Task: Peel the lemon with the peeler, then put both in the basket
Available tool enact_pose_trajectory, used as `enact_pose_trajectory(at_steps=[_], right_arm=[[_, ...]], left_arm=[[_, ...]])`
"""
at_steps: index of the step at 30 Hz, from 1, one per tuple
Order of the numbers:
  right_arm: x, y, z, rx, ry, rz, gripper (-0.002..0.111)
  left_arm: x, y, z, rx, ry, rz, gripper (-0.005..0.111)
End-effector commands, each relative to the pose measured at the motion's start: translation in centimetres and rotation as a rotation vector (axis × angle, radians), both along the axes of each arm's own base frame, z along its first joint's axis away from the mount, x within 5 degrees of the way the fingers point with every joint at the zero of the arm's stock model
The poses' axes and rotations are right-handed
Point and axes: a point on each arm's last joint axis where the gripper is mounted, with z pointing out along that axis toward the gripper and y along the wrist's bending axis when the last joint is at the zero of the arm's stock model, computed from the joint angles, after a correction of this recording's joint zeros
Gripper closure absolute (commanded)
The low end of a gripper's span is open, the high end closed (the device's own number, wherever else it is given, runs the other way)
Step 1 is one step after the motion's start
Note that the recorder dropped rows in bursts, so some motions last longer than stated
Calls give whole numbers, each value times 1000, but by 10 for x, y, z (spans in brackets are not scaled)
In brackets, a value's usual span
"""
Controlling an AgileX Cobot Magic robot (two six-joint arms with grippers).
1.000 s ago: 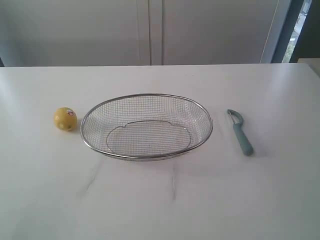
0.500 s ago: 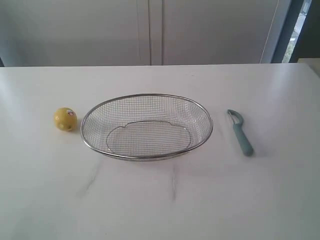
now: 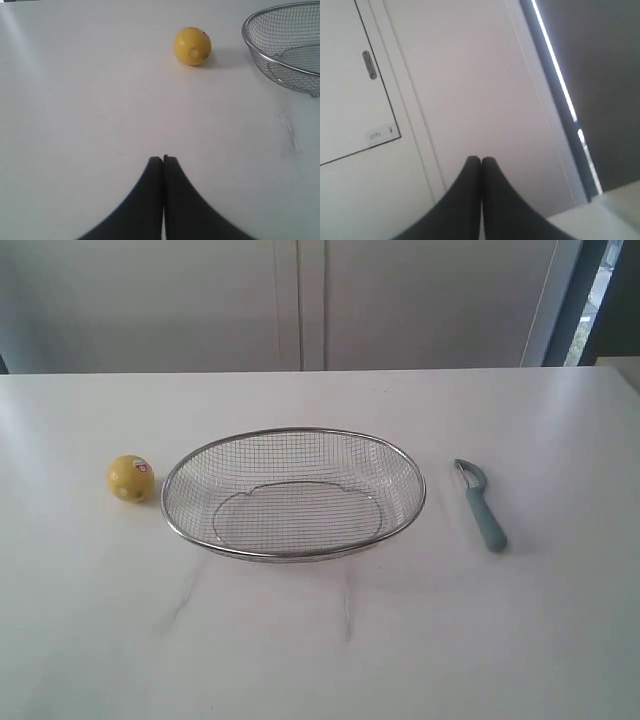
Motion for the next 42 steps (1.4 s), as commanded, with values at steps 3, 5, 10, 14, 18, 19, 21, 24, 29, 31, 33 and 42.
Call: enact_pose_trajectory(at_steps=[3,5,10,14,18,19,21,24,29,31,33,42], right_arm=[[-13,-6,19,-62,-250,-122,108],[-15,-7,20,-55,-274,-130,108],[-15,-7,30,-56,-296,-136,108],[-11,-8,49,-107,-292,-172,108],[-2,-8,70,-149,-273,-195,108],[1,-7,76,-169,-261,-199,108],[8,-7,87,-184,-235,-197,108],[24,-5,99,-211,-149,-175,108],[59,0,111,-319,73,-125,108],[73,1,114,-342,159,-101,108],[83,2,117,-345,215,-79,108],[137,9,109,-376,605,69,108]], left_arm=[[0,0,-1,-6,2,-6,107],[0,0,-1,-6,2,-6,107],[0,0,-1,-6,2,-6,107],[0,0,-1,-6,2,-6,107],[0,0,-1,-6,2,-6,107],[0,0,-1,-6,2,-6,107],[0,0,-1,-6,2,-6,107],[0,0,-1,-6,2,-6,107],[0,0,-1,-6,2,-6,107],[0,0,-1,-6,2,-6,107],[0,0,-1,-6,2,-6,107],[0,0,-1,-6,2,-6,107]])
